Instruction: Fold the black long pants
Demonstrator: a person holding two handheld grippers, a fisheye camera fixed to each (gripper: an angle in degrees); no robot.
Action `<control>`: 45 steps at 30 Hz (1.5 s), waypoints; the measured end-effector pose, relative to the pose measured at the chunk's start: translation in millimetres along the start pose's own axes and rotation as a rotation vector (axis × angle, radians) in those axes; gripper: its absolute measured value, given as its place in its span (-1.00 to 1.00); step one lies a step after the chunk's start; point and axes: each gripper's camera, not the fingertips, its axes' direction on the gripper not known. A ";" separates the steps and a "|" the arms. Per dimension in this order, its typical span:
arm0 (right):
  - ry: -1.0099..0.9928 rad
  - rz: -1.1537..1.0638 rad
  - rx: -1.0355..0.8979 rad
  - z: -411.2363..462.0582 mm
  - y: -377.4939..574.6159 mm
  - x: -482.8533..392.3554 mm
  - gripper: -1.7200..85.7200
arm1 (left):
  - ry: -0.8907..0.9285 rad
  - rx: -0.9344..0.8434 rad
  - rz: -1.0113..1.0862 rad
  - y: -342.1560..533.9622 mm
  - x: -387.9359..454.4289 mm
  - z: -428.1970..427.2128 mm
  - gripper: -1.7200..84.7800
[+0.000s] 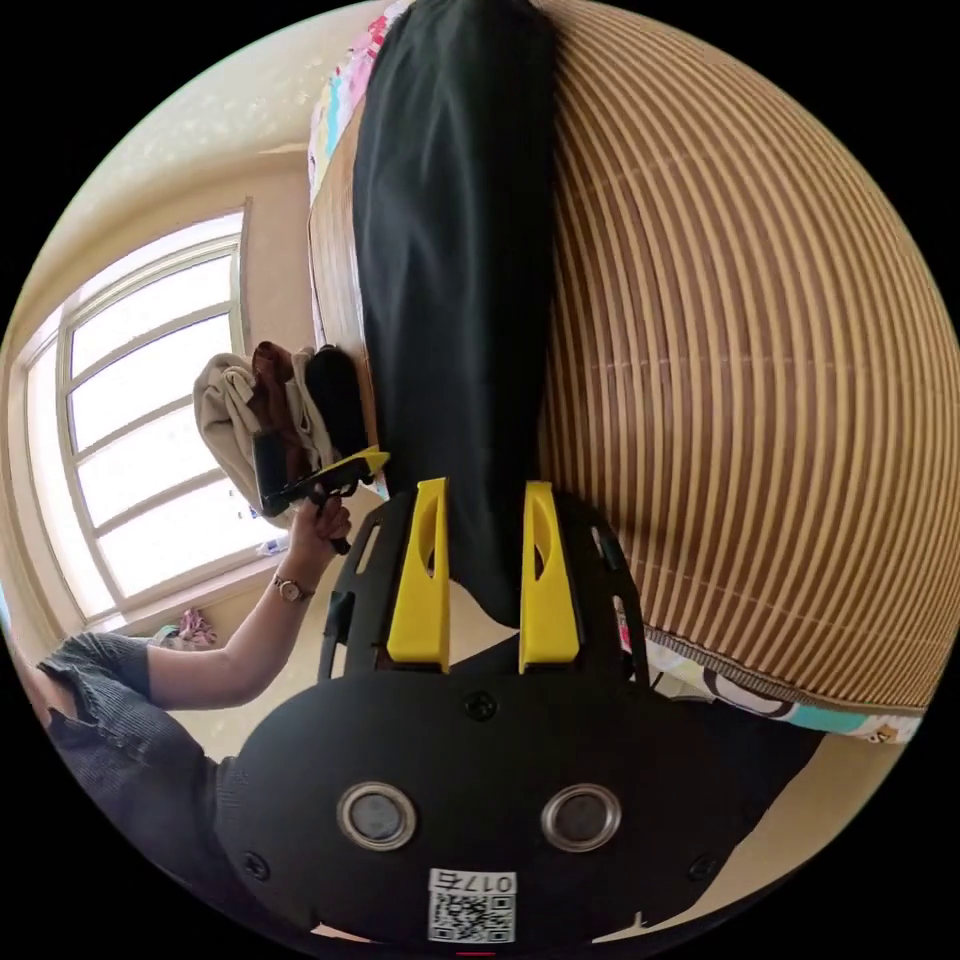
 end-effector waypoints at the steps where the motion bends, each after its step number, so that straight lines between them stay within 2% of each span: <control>1: 0.011 0.001 -0.048 6.1 -4.3 0.2 -0.81 | -0.013 0.026 -0.004 5.9 8.4 3.6 -0.86; 2: 0.065 -0.037 -0.064 5.6 -4.0 -3.8 -0.84 | 0.001 0.040 -0.001 9.6 13.0 4.9 -0.89; 4: 0.085 -0.105 -0.068 -6.4 1.2 -10.3 -0.86 | 0.160 0.056 0.009 23.4 34.0 15.1 -0.94; 6: 0.093 -0.127 -0.076 -27.0 11.0 -10.9 -0.87 | 0.244 0.040 0.055 34.8 58.5 28.7 -0.95; 8: 0.211 -0.052 -0.109 -57.0 30.3 6.7 -0.87 | 0.243 -0.038 0.095 43.3 85.2 51.9 -0.94; 10: 0.240 0.020 -0.143 -77.5 46.9 30.1 -0.87 | 0.239 -0.246 0.146 46.0 114.6 92.9 -0.93; 12: 0.228 0.056 -0.181 -91.2 64.2 51.9 -0.86 | 0.200 -0.319 0.179 47.0 127.9 110.7 -0.93; 15: 0.305 0.111 -0.209 -109.4 81.0 76.3 -0.82 | 0.231 -0.224 0.171 39.5 125.0 102.8 -0.93; 19: 0.280 0.065 -0.015 -150.6 69.4 80.7 -0.73 | 0.322 0.076 0.055 12.0 91.8 62.6 -0.80; 23: 0.232 -0.026 0.150 -178.4 28.3 83.2 -0.67 | 0.345 0.241 -0.008 -22.4 76.4 40.2 -0.66; 24: 0.209 -0.036 0.160 -180.7 21.6 85.8 -0.66 | 0.363 0.253 -0.011 -36.5 76.2 38.4 -0.60; 27: 0.048 -0.047 0.197 -190.7 -8.1 110.2 -0.64 | 0.408 0.204 0.021 -68.9 85.5 44.3 -0.59; 31: -0.050 -0.045 0.130 -188.5 -34.0 142.1 -0.63 | 0.380 0.159 0.003 -74.6 88.5 57.2 -0.67; 33: -0.077 -0.059 0.097 -183.0 -37.9 149.5 -0.66 | 0.437 0.160 -0.008 -66.7 81.9 64.8 -0.72; 36: -0.024 -0.058 0.094 -182.1 -29.2 161.1 -0.70 | 0.603 0.072 -0.025 -57.4 74.2 94.6 -0.76; 40: -0.181 -0.028 0.112 -178.4 -4.8 185.8 -0.72 | 0.505 0.128 -0.014 -38.3 85.8 99.9 -0.81; 42: -0.162 -0.030 0.068 -165.0 5.3 191.1 -0.76 | 0.493 0.137 -0.030 -30.1 89.1 102.3 -0.82; 45: -0.196 0.003 0.121 -161.3 27.5 201.5 -0.84 | 0.582 0.151 -0.007 -12.3 93.5 100.3 -0.86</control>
